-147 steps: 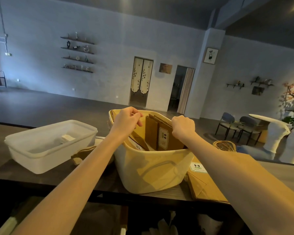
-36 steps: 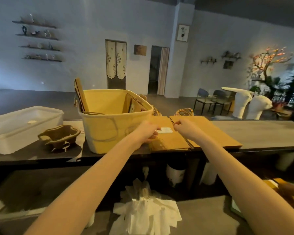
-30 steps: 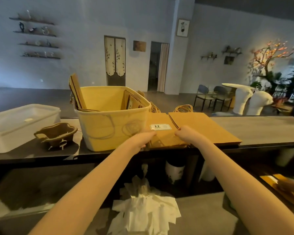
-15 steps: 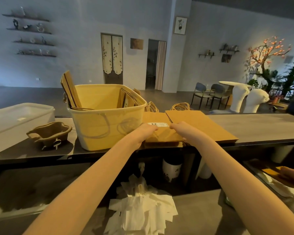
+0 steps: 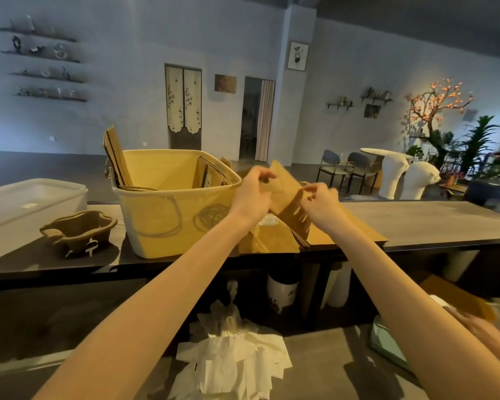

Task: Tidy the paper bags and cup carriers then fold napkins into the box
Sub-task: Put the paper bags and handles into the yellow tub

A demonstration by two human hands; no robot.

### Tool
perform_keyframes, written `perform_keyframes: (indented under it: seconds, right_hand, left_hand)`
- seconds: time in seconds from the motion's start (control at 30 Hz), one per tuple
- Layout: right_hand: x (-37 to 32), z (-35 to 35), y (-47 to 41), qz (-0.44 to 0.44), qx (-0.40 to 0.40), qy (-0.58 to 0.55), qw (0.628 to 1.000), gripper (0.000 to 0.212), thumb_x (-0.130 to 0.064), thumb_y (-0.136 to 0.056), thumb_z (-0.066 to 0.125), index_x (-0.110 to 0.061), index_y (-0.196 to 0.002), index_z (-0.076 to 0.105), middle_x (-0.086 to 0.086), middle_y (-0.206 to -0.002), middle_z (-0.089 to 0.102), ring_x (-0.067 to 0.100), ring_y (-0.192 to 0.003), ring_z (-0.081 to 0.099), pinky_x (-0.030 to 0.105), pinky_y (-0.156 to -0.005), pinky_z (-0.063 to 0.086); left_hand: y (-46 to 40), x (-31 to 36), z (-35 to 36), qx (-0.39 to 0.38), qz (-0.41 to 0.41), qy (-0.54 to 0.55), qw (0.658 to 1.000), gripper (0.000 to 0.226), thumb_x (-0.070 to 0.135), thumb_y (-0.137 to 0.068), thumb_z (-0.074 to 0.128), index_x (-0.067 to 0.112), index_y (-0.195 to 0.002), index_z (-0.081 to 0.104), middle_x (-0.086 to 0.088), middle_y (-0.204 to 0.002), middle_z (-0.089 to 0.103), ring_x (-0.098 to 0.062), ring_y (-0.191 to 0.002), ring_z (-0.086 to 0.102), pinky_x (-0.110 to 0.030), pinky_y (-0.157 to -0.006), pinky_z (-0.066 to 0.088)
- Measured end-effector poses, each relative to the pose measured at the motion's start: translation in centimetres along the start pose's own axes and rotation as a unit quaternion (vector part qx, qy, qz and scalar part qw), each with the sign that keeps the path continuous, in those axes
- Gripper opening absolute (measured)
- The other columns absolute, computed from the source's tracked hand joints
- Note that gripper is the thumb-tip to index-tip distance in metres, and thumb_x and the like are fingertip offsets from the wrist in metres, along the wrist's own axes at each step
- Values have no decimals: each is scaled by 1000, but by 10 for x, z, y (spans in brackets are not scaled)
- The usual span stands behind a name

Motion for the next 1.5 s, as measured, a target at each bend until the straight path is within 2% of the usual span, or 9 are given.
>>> perform_keyframes:
  seconds: [0.13, 0.37, 0.47, 0.6, 0.83, 0.97, 1.17, 1.37, 1.5]
  right_hand:
    - [-22, -24, 12, -194, 142, 75, 968, 46, -12, -96, 49, -20, -139, 37, 6, -145, 29, 23, -131, 33, 30, -104, 32]
    - [-51, -46, 11, -349, 117, 208, 906, 50, -20, -94, 50, -25, -141, 34, 2, -147, 36, 25, -140, 25, 43, -116, 16]
    - [-59, -53, 13, -357, 170, 279, 875, 38, -38, -95, 47, -21, -128, 46, 2, -122, 58, 22, -115, 50, 38, -107, 26]
    - [-69, -58, 11, -320, 140, 331, 877, 32, -43, -98, 40, -22, -120, 52, 2, -101, 66, 18, -79, 56, 29, -67, 42]
    - [-91, -44, -9, -282, 115, 126, 944, 27, -38, -99, 42, -21, -112, 57, -1, -95, 60, 20, -84, 57, 31, -71, 43]
    - [-111, -27, -33, -227, 69, -12, 971, 31, -30, -100, 42, -10, -119, 57, 3, -102, 58, 16, -89, 53, 23, -70, 40]
    - [-134, 23, -70, -165, 55, -38, 984, 30, -20, -101, 39, -2, -123, 50, 12, -118, 56, 15, -94, 46, 24, -75, 33]
    - [-146, 80, -87, -188, 43, -4, 981, 25, -18, -100, 41, -5, -122, 45, 7, -104, 57, 15, -85, 52, 28, -71, 46]
    - [-146, 118, -85, -240, 59, 156, 956, 23, -19, -100, 40, -9, -120, 43, 10, -98, 63, 24, -81, 64, 35, -71, 56]
  left_hand:
    - [0, 34, -23, -45, 126, -106, 985, 27, -6, -91, 46, 17, -101, 56, 0, -111, 54, -11, -101, 53, -15, -67, 52]
    - [-8, 63, -73, 73, 219, -177, 957, 31, -10, -89, 45, 18, -88, 57, 5, -94, 55, -4, -83, 54, -10, -76, 46]
    - [-11, 62, -89, 115, 232, -204, 944, 31, -10, -89, 45, 18, -87, 59, 5, -92, 55, -4, -84, 53, -9, -76, 44]
    - [-20, 56, -113, 203, 224, -225, 926, 22, -3, -92, 48, 13, -88, 63, 2, -95, 58, -6, -89, 51, -13, -78, 42]
    - [-34, 35, -126, 219, 214, -256, 917, 20, 16, -90, 59, 13, -110, 61, -6, -135, 49, -18, -128, 43, -18, -97, 31]
    - [-38, 17, -126, 221, 174, -217, 935, 19, 21, -95, 50, 7, -102, 60, -5, -113, 50, -15, -110, 46, -16, -88, 31]
    - [-54, -5, -130, 184, 58, -57, 979, 30, 19, -99, 36, 16, -76, 54, -3, -75, 57, -14, -70, 52, -25, -63, 42]
    - [-61, -27, -130, 168, 4, -7, 986, 35, 19, -99, 35, 16, -71, 55, -3, -66, 56, -12, -58, 48, -21, -53, 37]
    - [-62, -39, -133, 175, -3, 30, 984, 35, 20, -101, 34, 15, -74, 55, -4, -68, 56, -10, -59, 48, -17, -52, 37]
Point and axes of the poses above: each hand's wrist, its own y-axis away from the middle knuckle, its own z-axis out of the palm, x = y × z, the point moved 1 cm from there along -y, towards the middle knuckle
